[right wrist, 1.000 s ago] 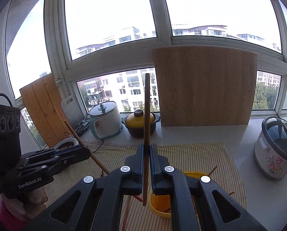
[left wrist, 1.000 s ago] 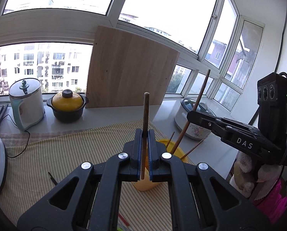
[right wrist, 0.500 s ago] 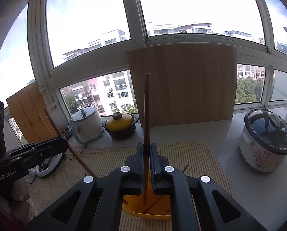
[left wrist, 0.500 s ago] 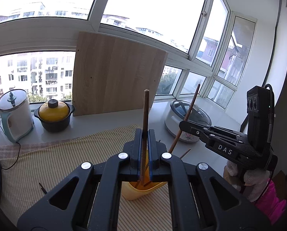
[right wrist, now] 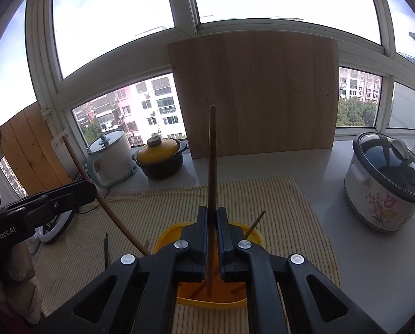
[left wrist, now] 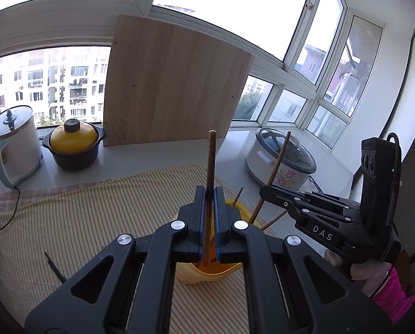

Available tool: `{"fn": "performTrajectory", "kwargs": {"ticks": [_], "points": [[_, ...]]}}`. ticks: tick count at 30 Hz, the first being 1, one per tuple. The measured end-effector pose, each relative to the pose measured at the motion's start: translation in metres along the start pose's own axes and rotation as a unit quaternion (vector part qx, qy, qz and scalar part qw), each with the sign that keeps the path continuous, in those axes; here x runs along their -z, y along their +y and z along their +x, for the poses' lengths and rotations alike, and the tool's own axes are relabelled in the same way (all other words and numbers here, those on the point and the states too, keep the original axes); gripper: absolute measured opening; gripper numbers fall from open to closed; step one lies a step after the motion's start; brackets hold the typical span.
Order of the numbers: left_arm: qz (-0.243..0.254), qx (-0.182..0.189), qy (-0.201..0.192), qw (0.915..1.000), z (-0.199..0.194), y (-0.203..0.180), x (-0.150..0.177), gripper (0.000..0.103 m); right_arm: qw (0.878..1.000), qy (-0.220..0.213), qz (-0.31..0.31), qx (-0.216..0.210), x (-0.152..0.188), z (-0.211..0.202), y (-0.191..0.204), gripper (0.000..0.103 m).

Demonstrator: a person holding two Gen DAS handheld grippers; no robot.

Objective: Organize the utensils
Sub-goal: 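Open the left tool to drop its chopstick while the right tool releases too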

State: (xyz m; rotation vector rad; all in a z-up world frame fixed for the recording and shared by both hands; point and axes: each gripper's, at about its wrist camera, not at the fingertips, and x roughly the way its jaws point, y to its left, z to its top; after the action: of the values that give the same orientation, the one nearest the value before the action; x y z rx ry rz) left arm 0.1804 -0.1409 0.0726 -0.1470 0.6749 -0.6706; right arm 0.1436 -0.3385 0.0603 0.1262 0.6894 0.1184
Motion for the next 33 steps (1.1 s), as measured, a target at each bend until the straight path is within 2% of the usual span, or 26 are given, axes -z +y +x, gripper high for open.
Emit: {"fn": "performTrajectory", "kwargs": {"ticks": [8, 9, 10, 11, 12, 15, 18, 21, 23, 25, 26, 28, 33], "points": [[0.012, 0.008, 0.013, 0.9998, 0.006, 0.0, 0.013, 0.003, 1.0, 0.013, 0.007, 0.0, 0.011, 0.009, -0.003, 0.005], [0.015, 0.011, 0.016, 0.9997, 0.006, 0.0, 0.014, 0.003, 1.0, 0.015, 0.008, 0.001, 0.012, 0.01, -0.003, 0.011], [0.016, 0.012, 0.018, 0.9996, 0.006, -0.001, 0.015, 0.005, 1.0, 0.014, 0.009, 0.003, 0.013, 0.01, -0.003, 0.024], [0.016, 0.013, 0.019, 0.9996, 0.005, 0.0, 0.016, 0.014, 1.0, 0.013, 0.01, 0.004, 0.014, 0.01, -0.004, 0.029], [0.016, 0.015, 0.019, 0.9996, 0.005, 0.0, 0.017, 0.017, 1.0, 0.013, 0.01, 0.005, 0.015, 0.011, -0.004, 0.033], [0.015, 0.022, 0.023, 0.9994, 0.003, 0.0, 0.02, 0.02, 1.0, 0.018, 0.012, 0.002, 0.017, 0.012, -0.004, 0.036], [0.01, 0.031, 0.022, 0.9992, -0.001, 0.0, 0.023, 0.034, 1.0, 0.014, 0.014, 0.004, 0.019, 0.01, -0.003, 0.056], [0.008, 0.039, 0.022, 0.999, -0.006, 0.001, 0.026, 0.036, 1.0, 0.01, 0.013, 0.004, 0.019, 0.007, -0.001, 0.06], [0.005, 0.041, 0.021, 0.9989, -0.008, 0.003, 0.028, 0.038, 1.0, 0.007, 0.012, 0.004, 0.019, 0.005, 0.0, 0.066], [0.001, 0.042, 0.02, 0.9989, -0.011, 0.006, 0.029, 0.045, 1.0, 0.004, 0.012, 0.005, 0.019, 0.004, 0.003, 0.074], [0.0, 0.041, 0.02, 0.999, -0.013, 0.007, 0.03, 0.051, 1.0, 0.003, 0.011, 0.005, 0.019, 0.004, 0.004, 0.074], [-0.002, 0.037, 0.018, 0.9992, -0.016, 0.012, 0.032, 0.055, 1.0, 0.003, 0.012, 0.003, 0.019, 0.003, 0.007, 0.076], [-0.013, 0.017, 0.016, 0.9996, -0.028, 0.03, 0.04, 0.058, 1.0, 0.0, 0.003, -0.004, 0.021, 0.002, 0.021, 0.08]]}}
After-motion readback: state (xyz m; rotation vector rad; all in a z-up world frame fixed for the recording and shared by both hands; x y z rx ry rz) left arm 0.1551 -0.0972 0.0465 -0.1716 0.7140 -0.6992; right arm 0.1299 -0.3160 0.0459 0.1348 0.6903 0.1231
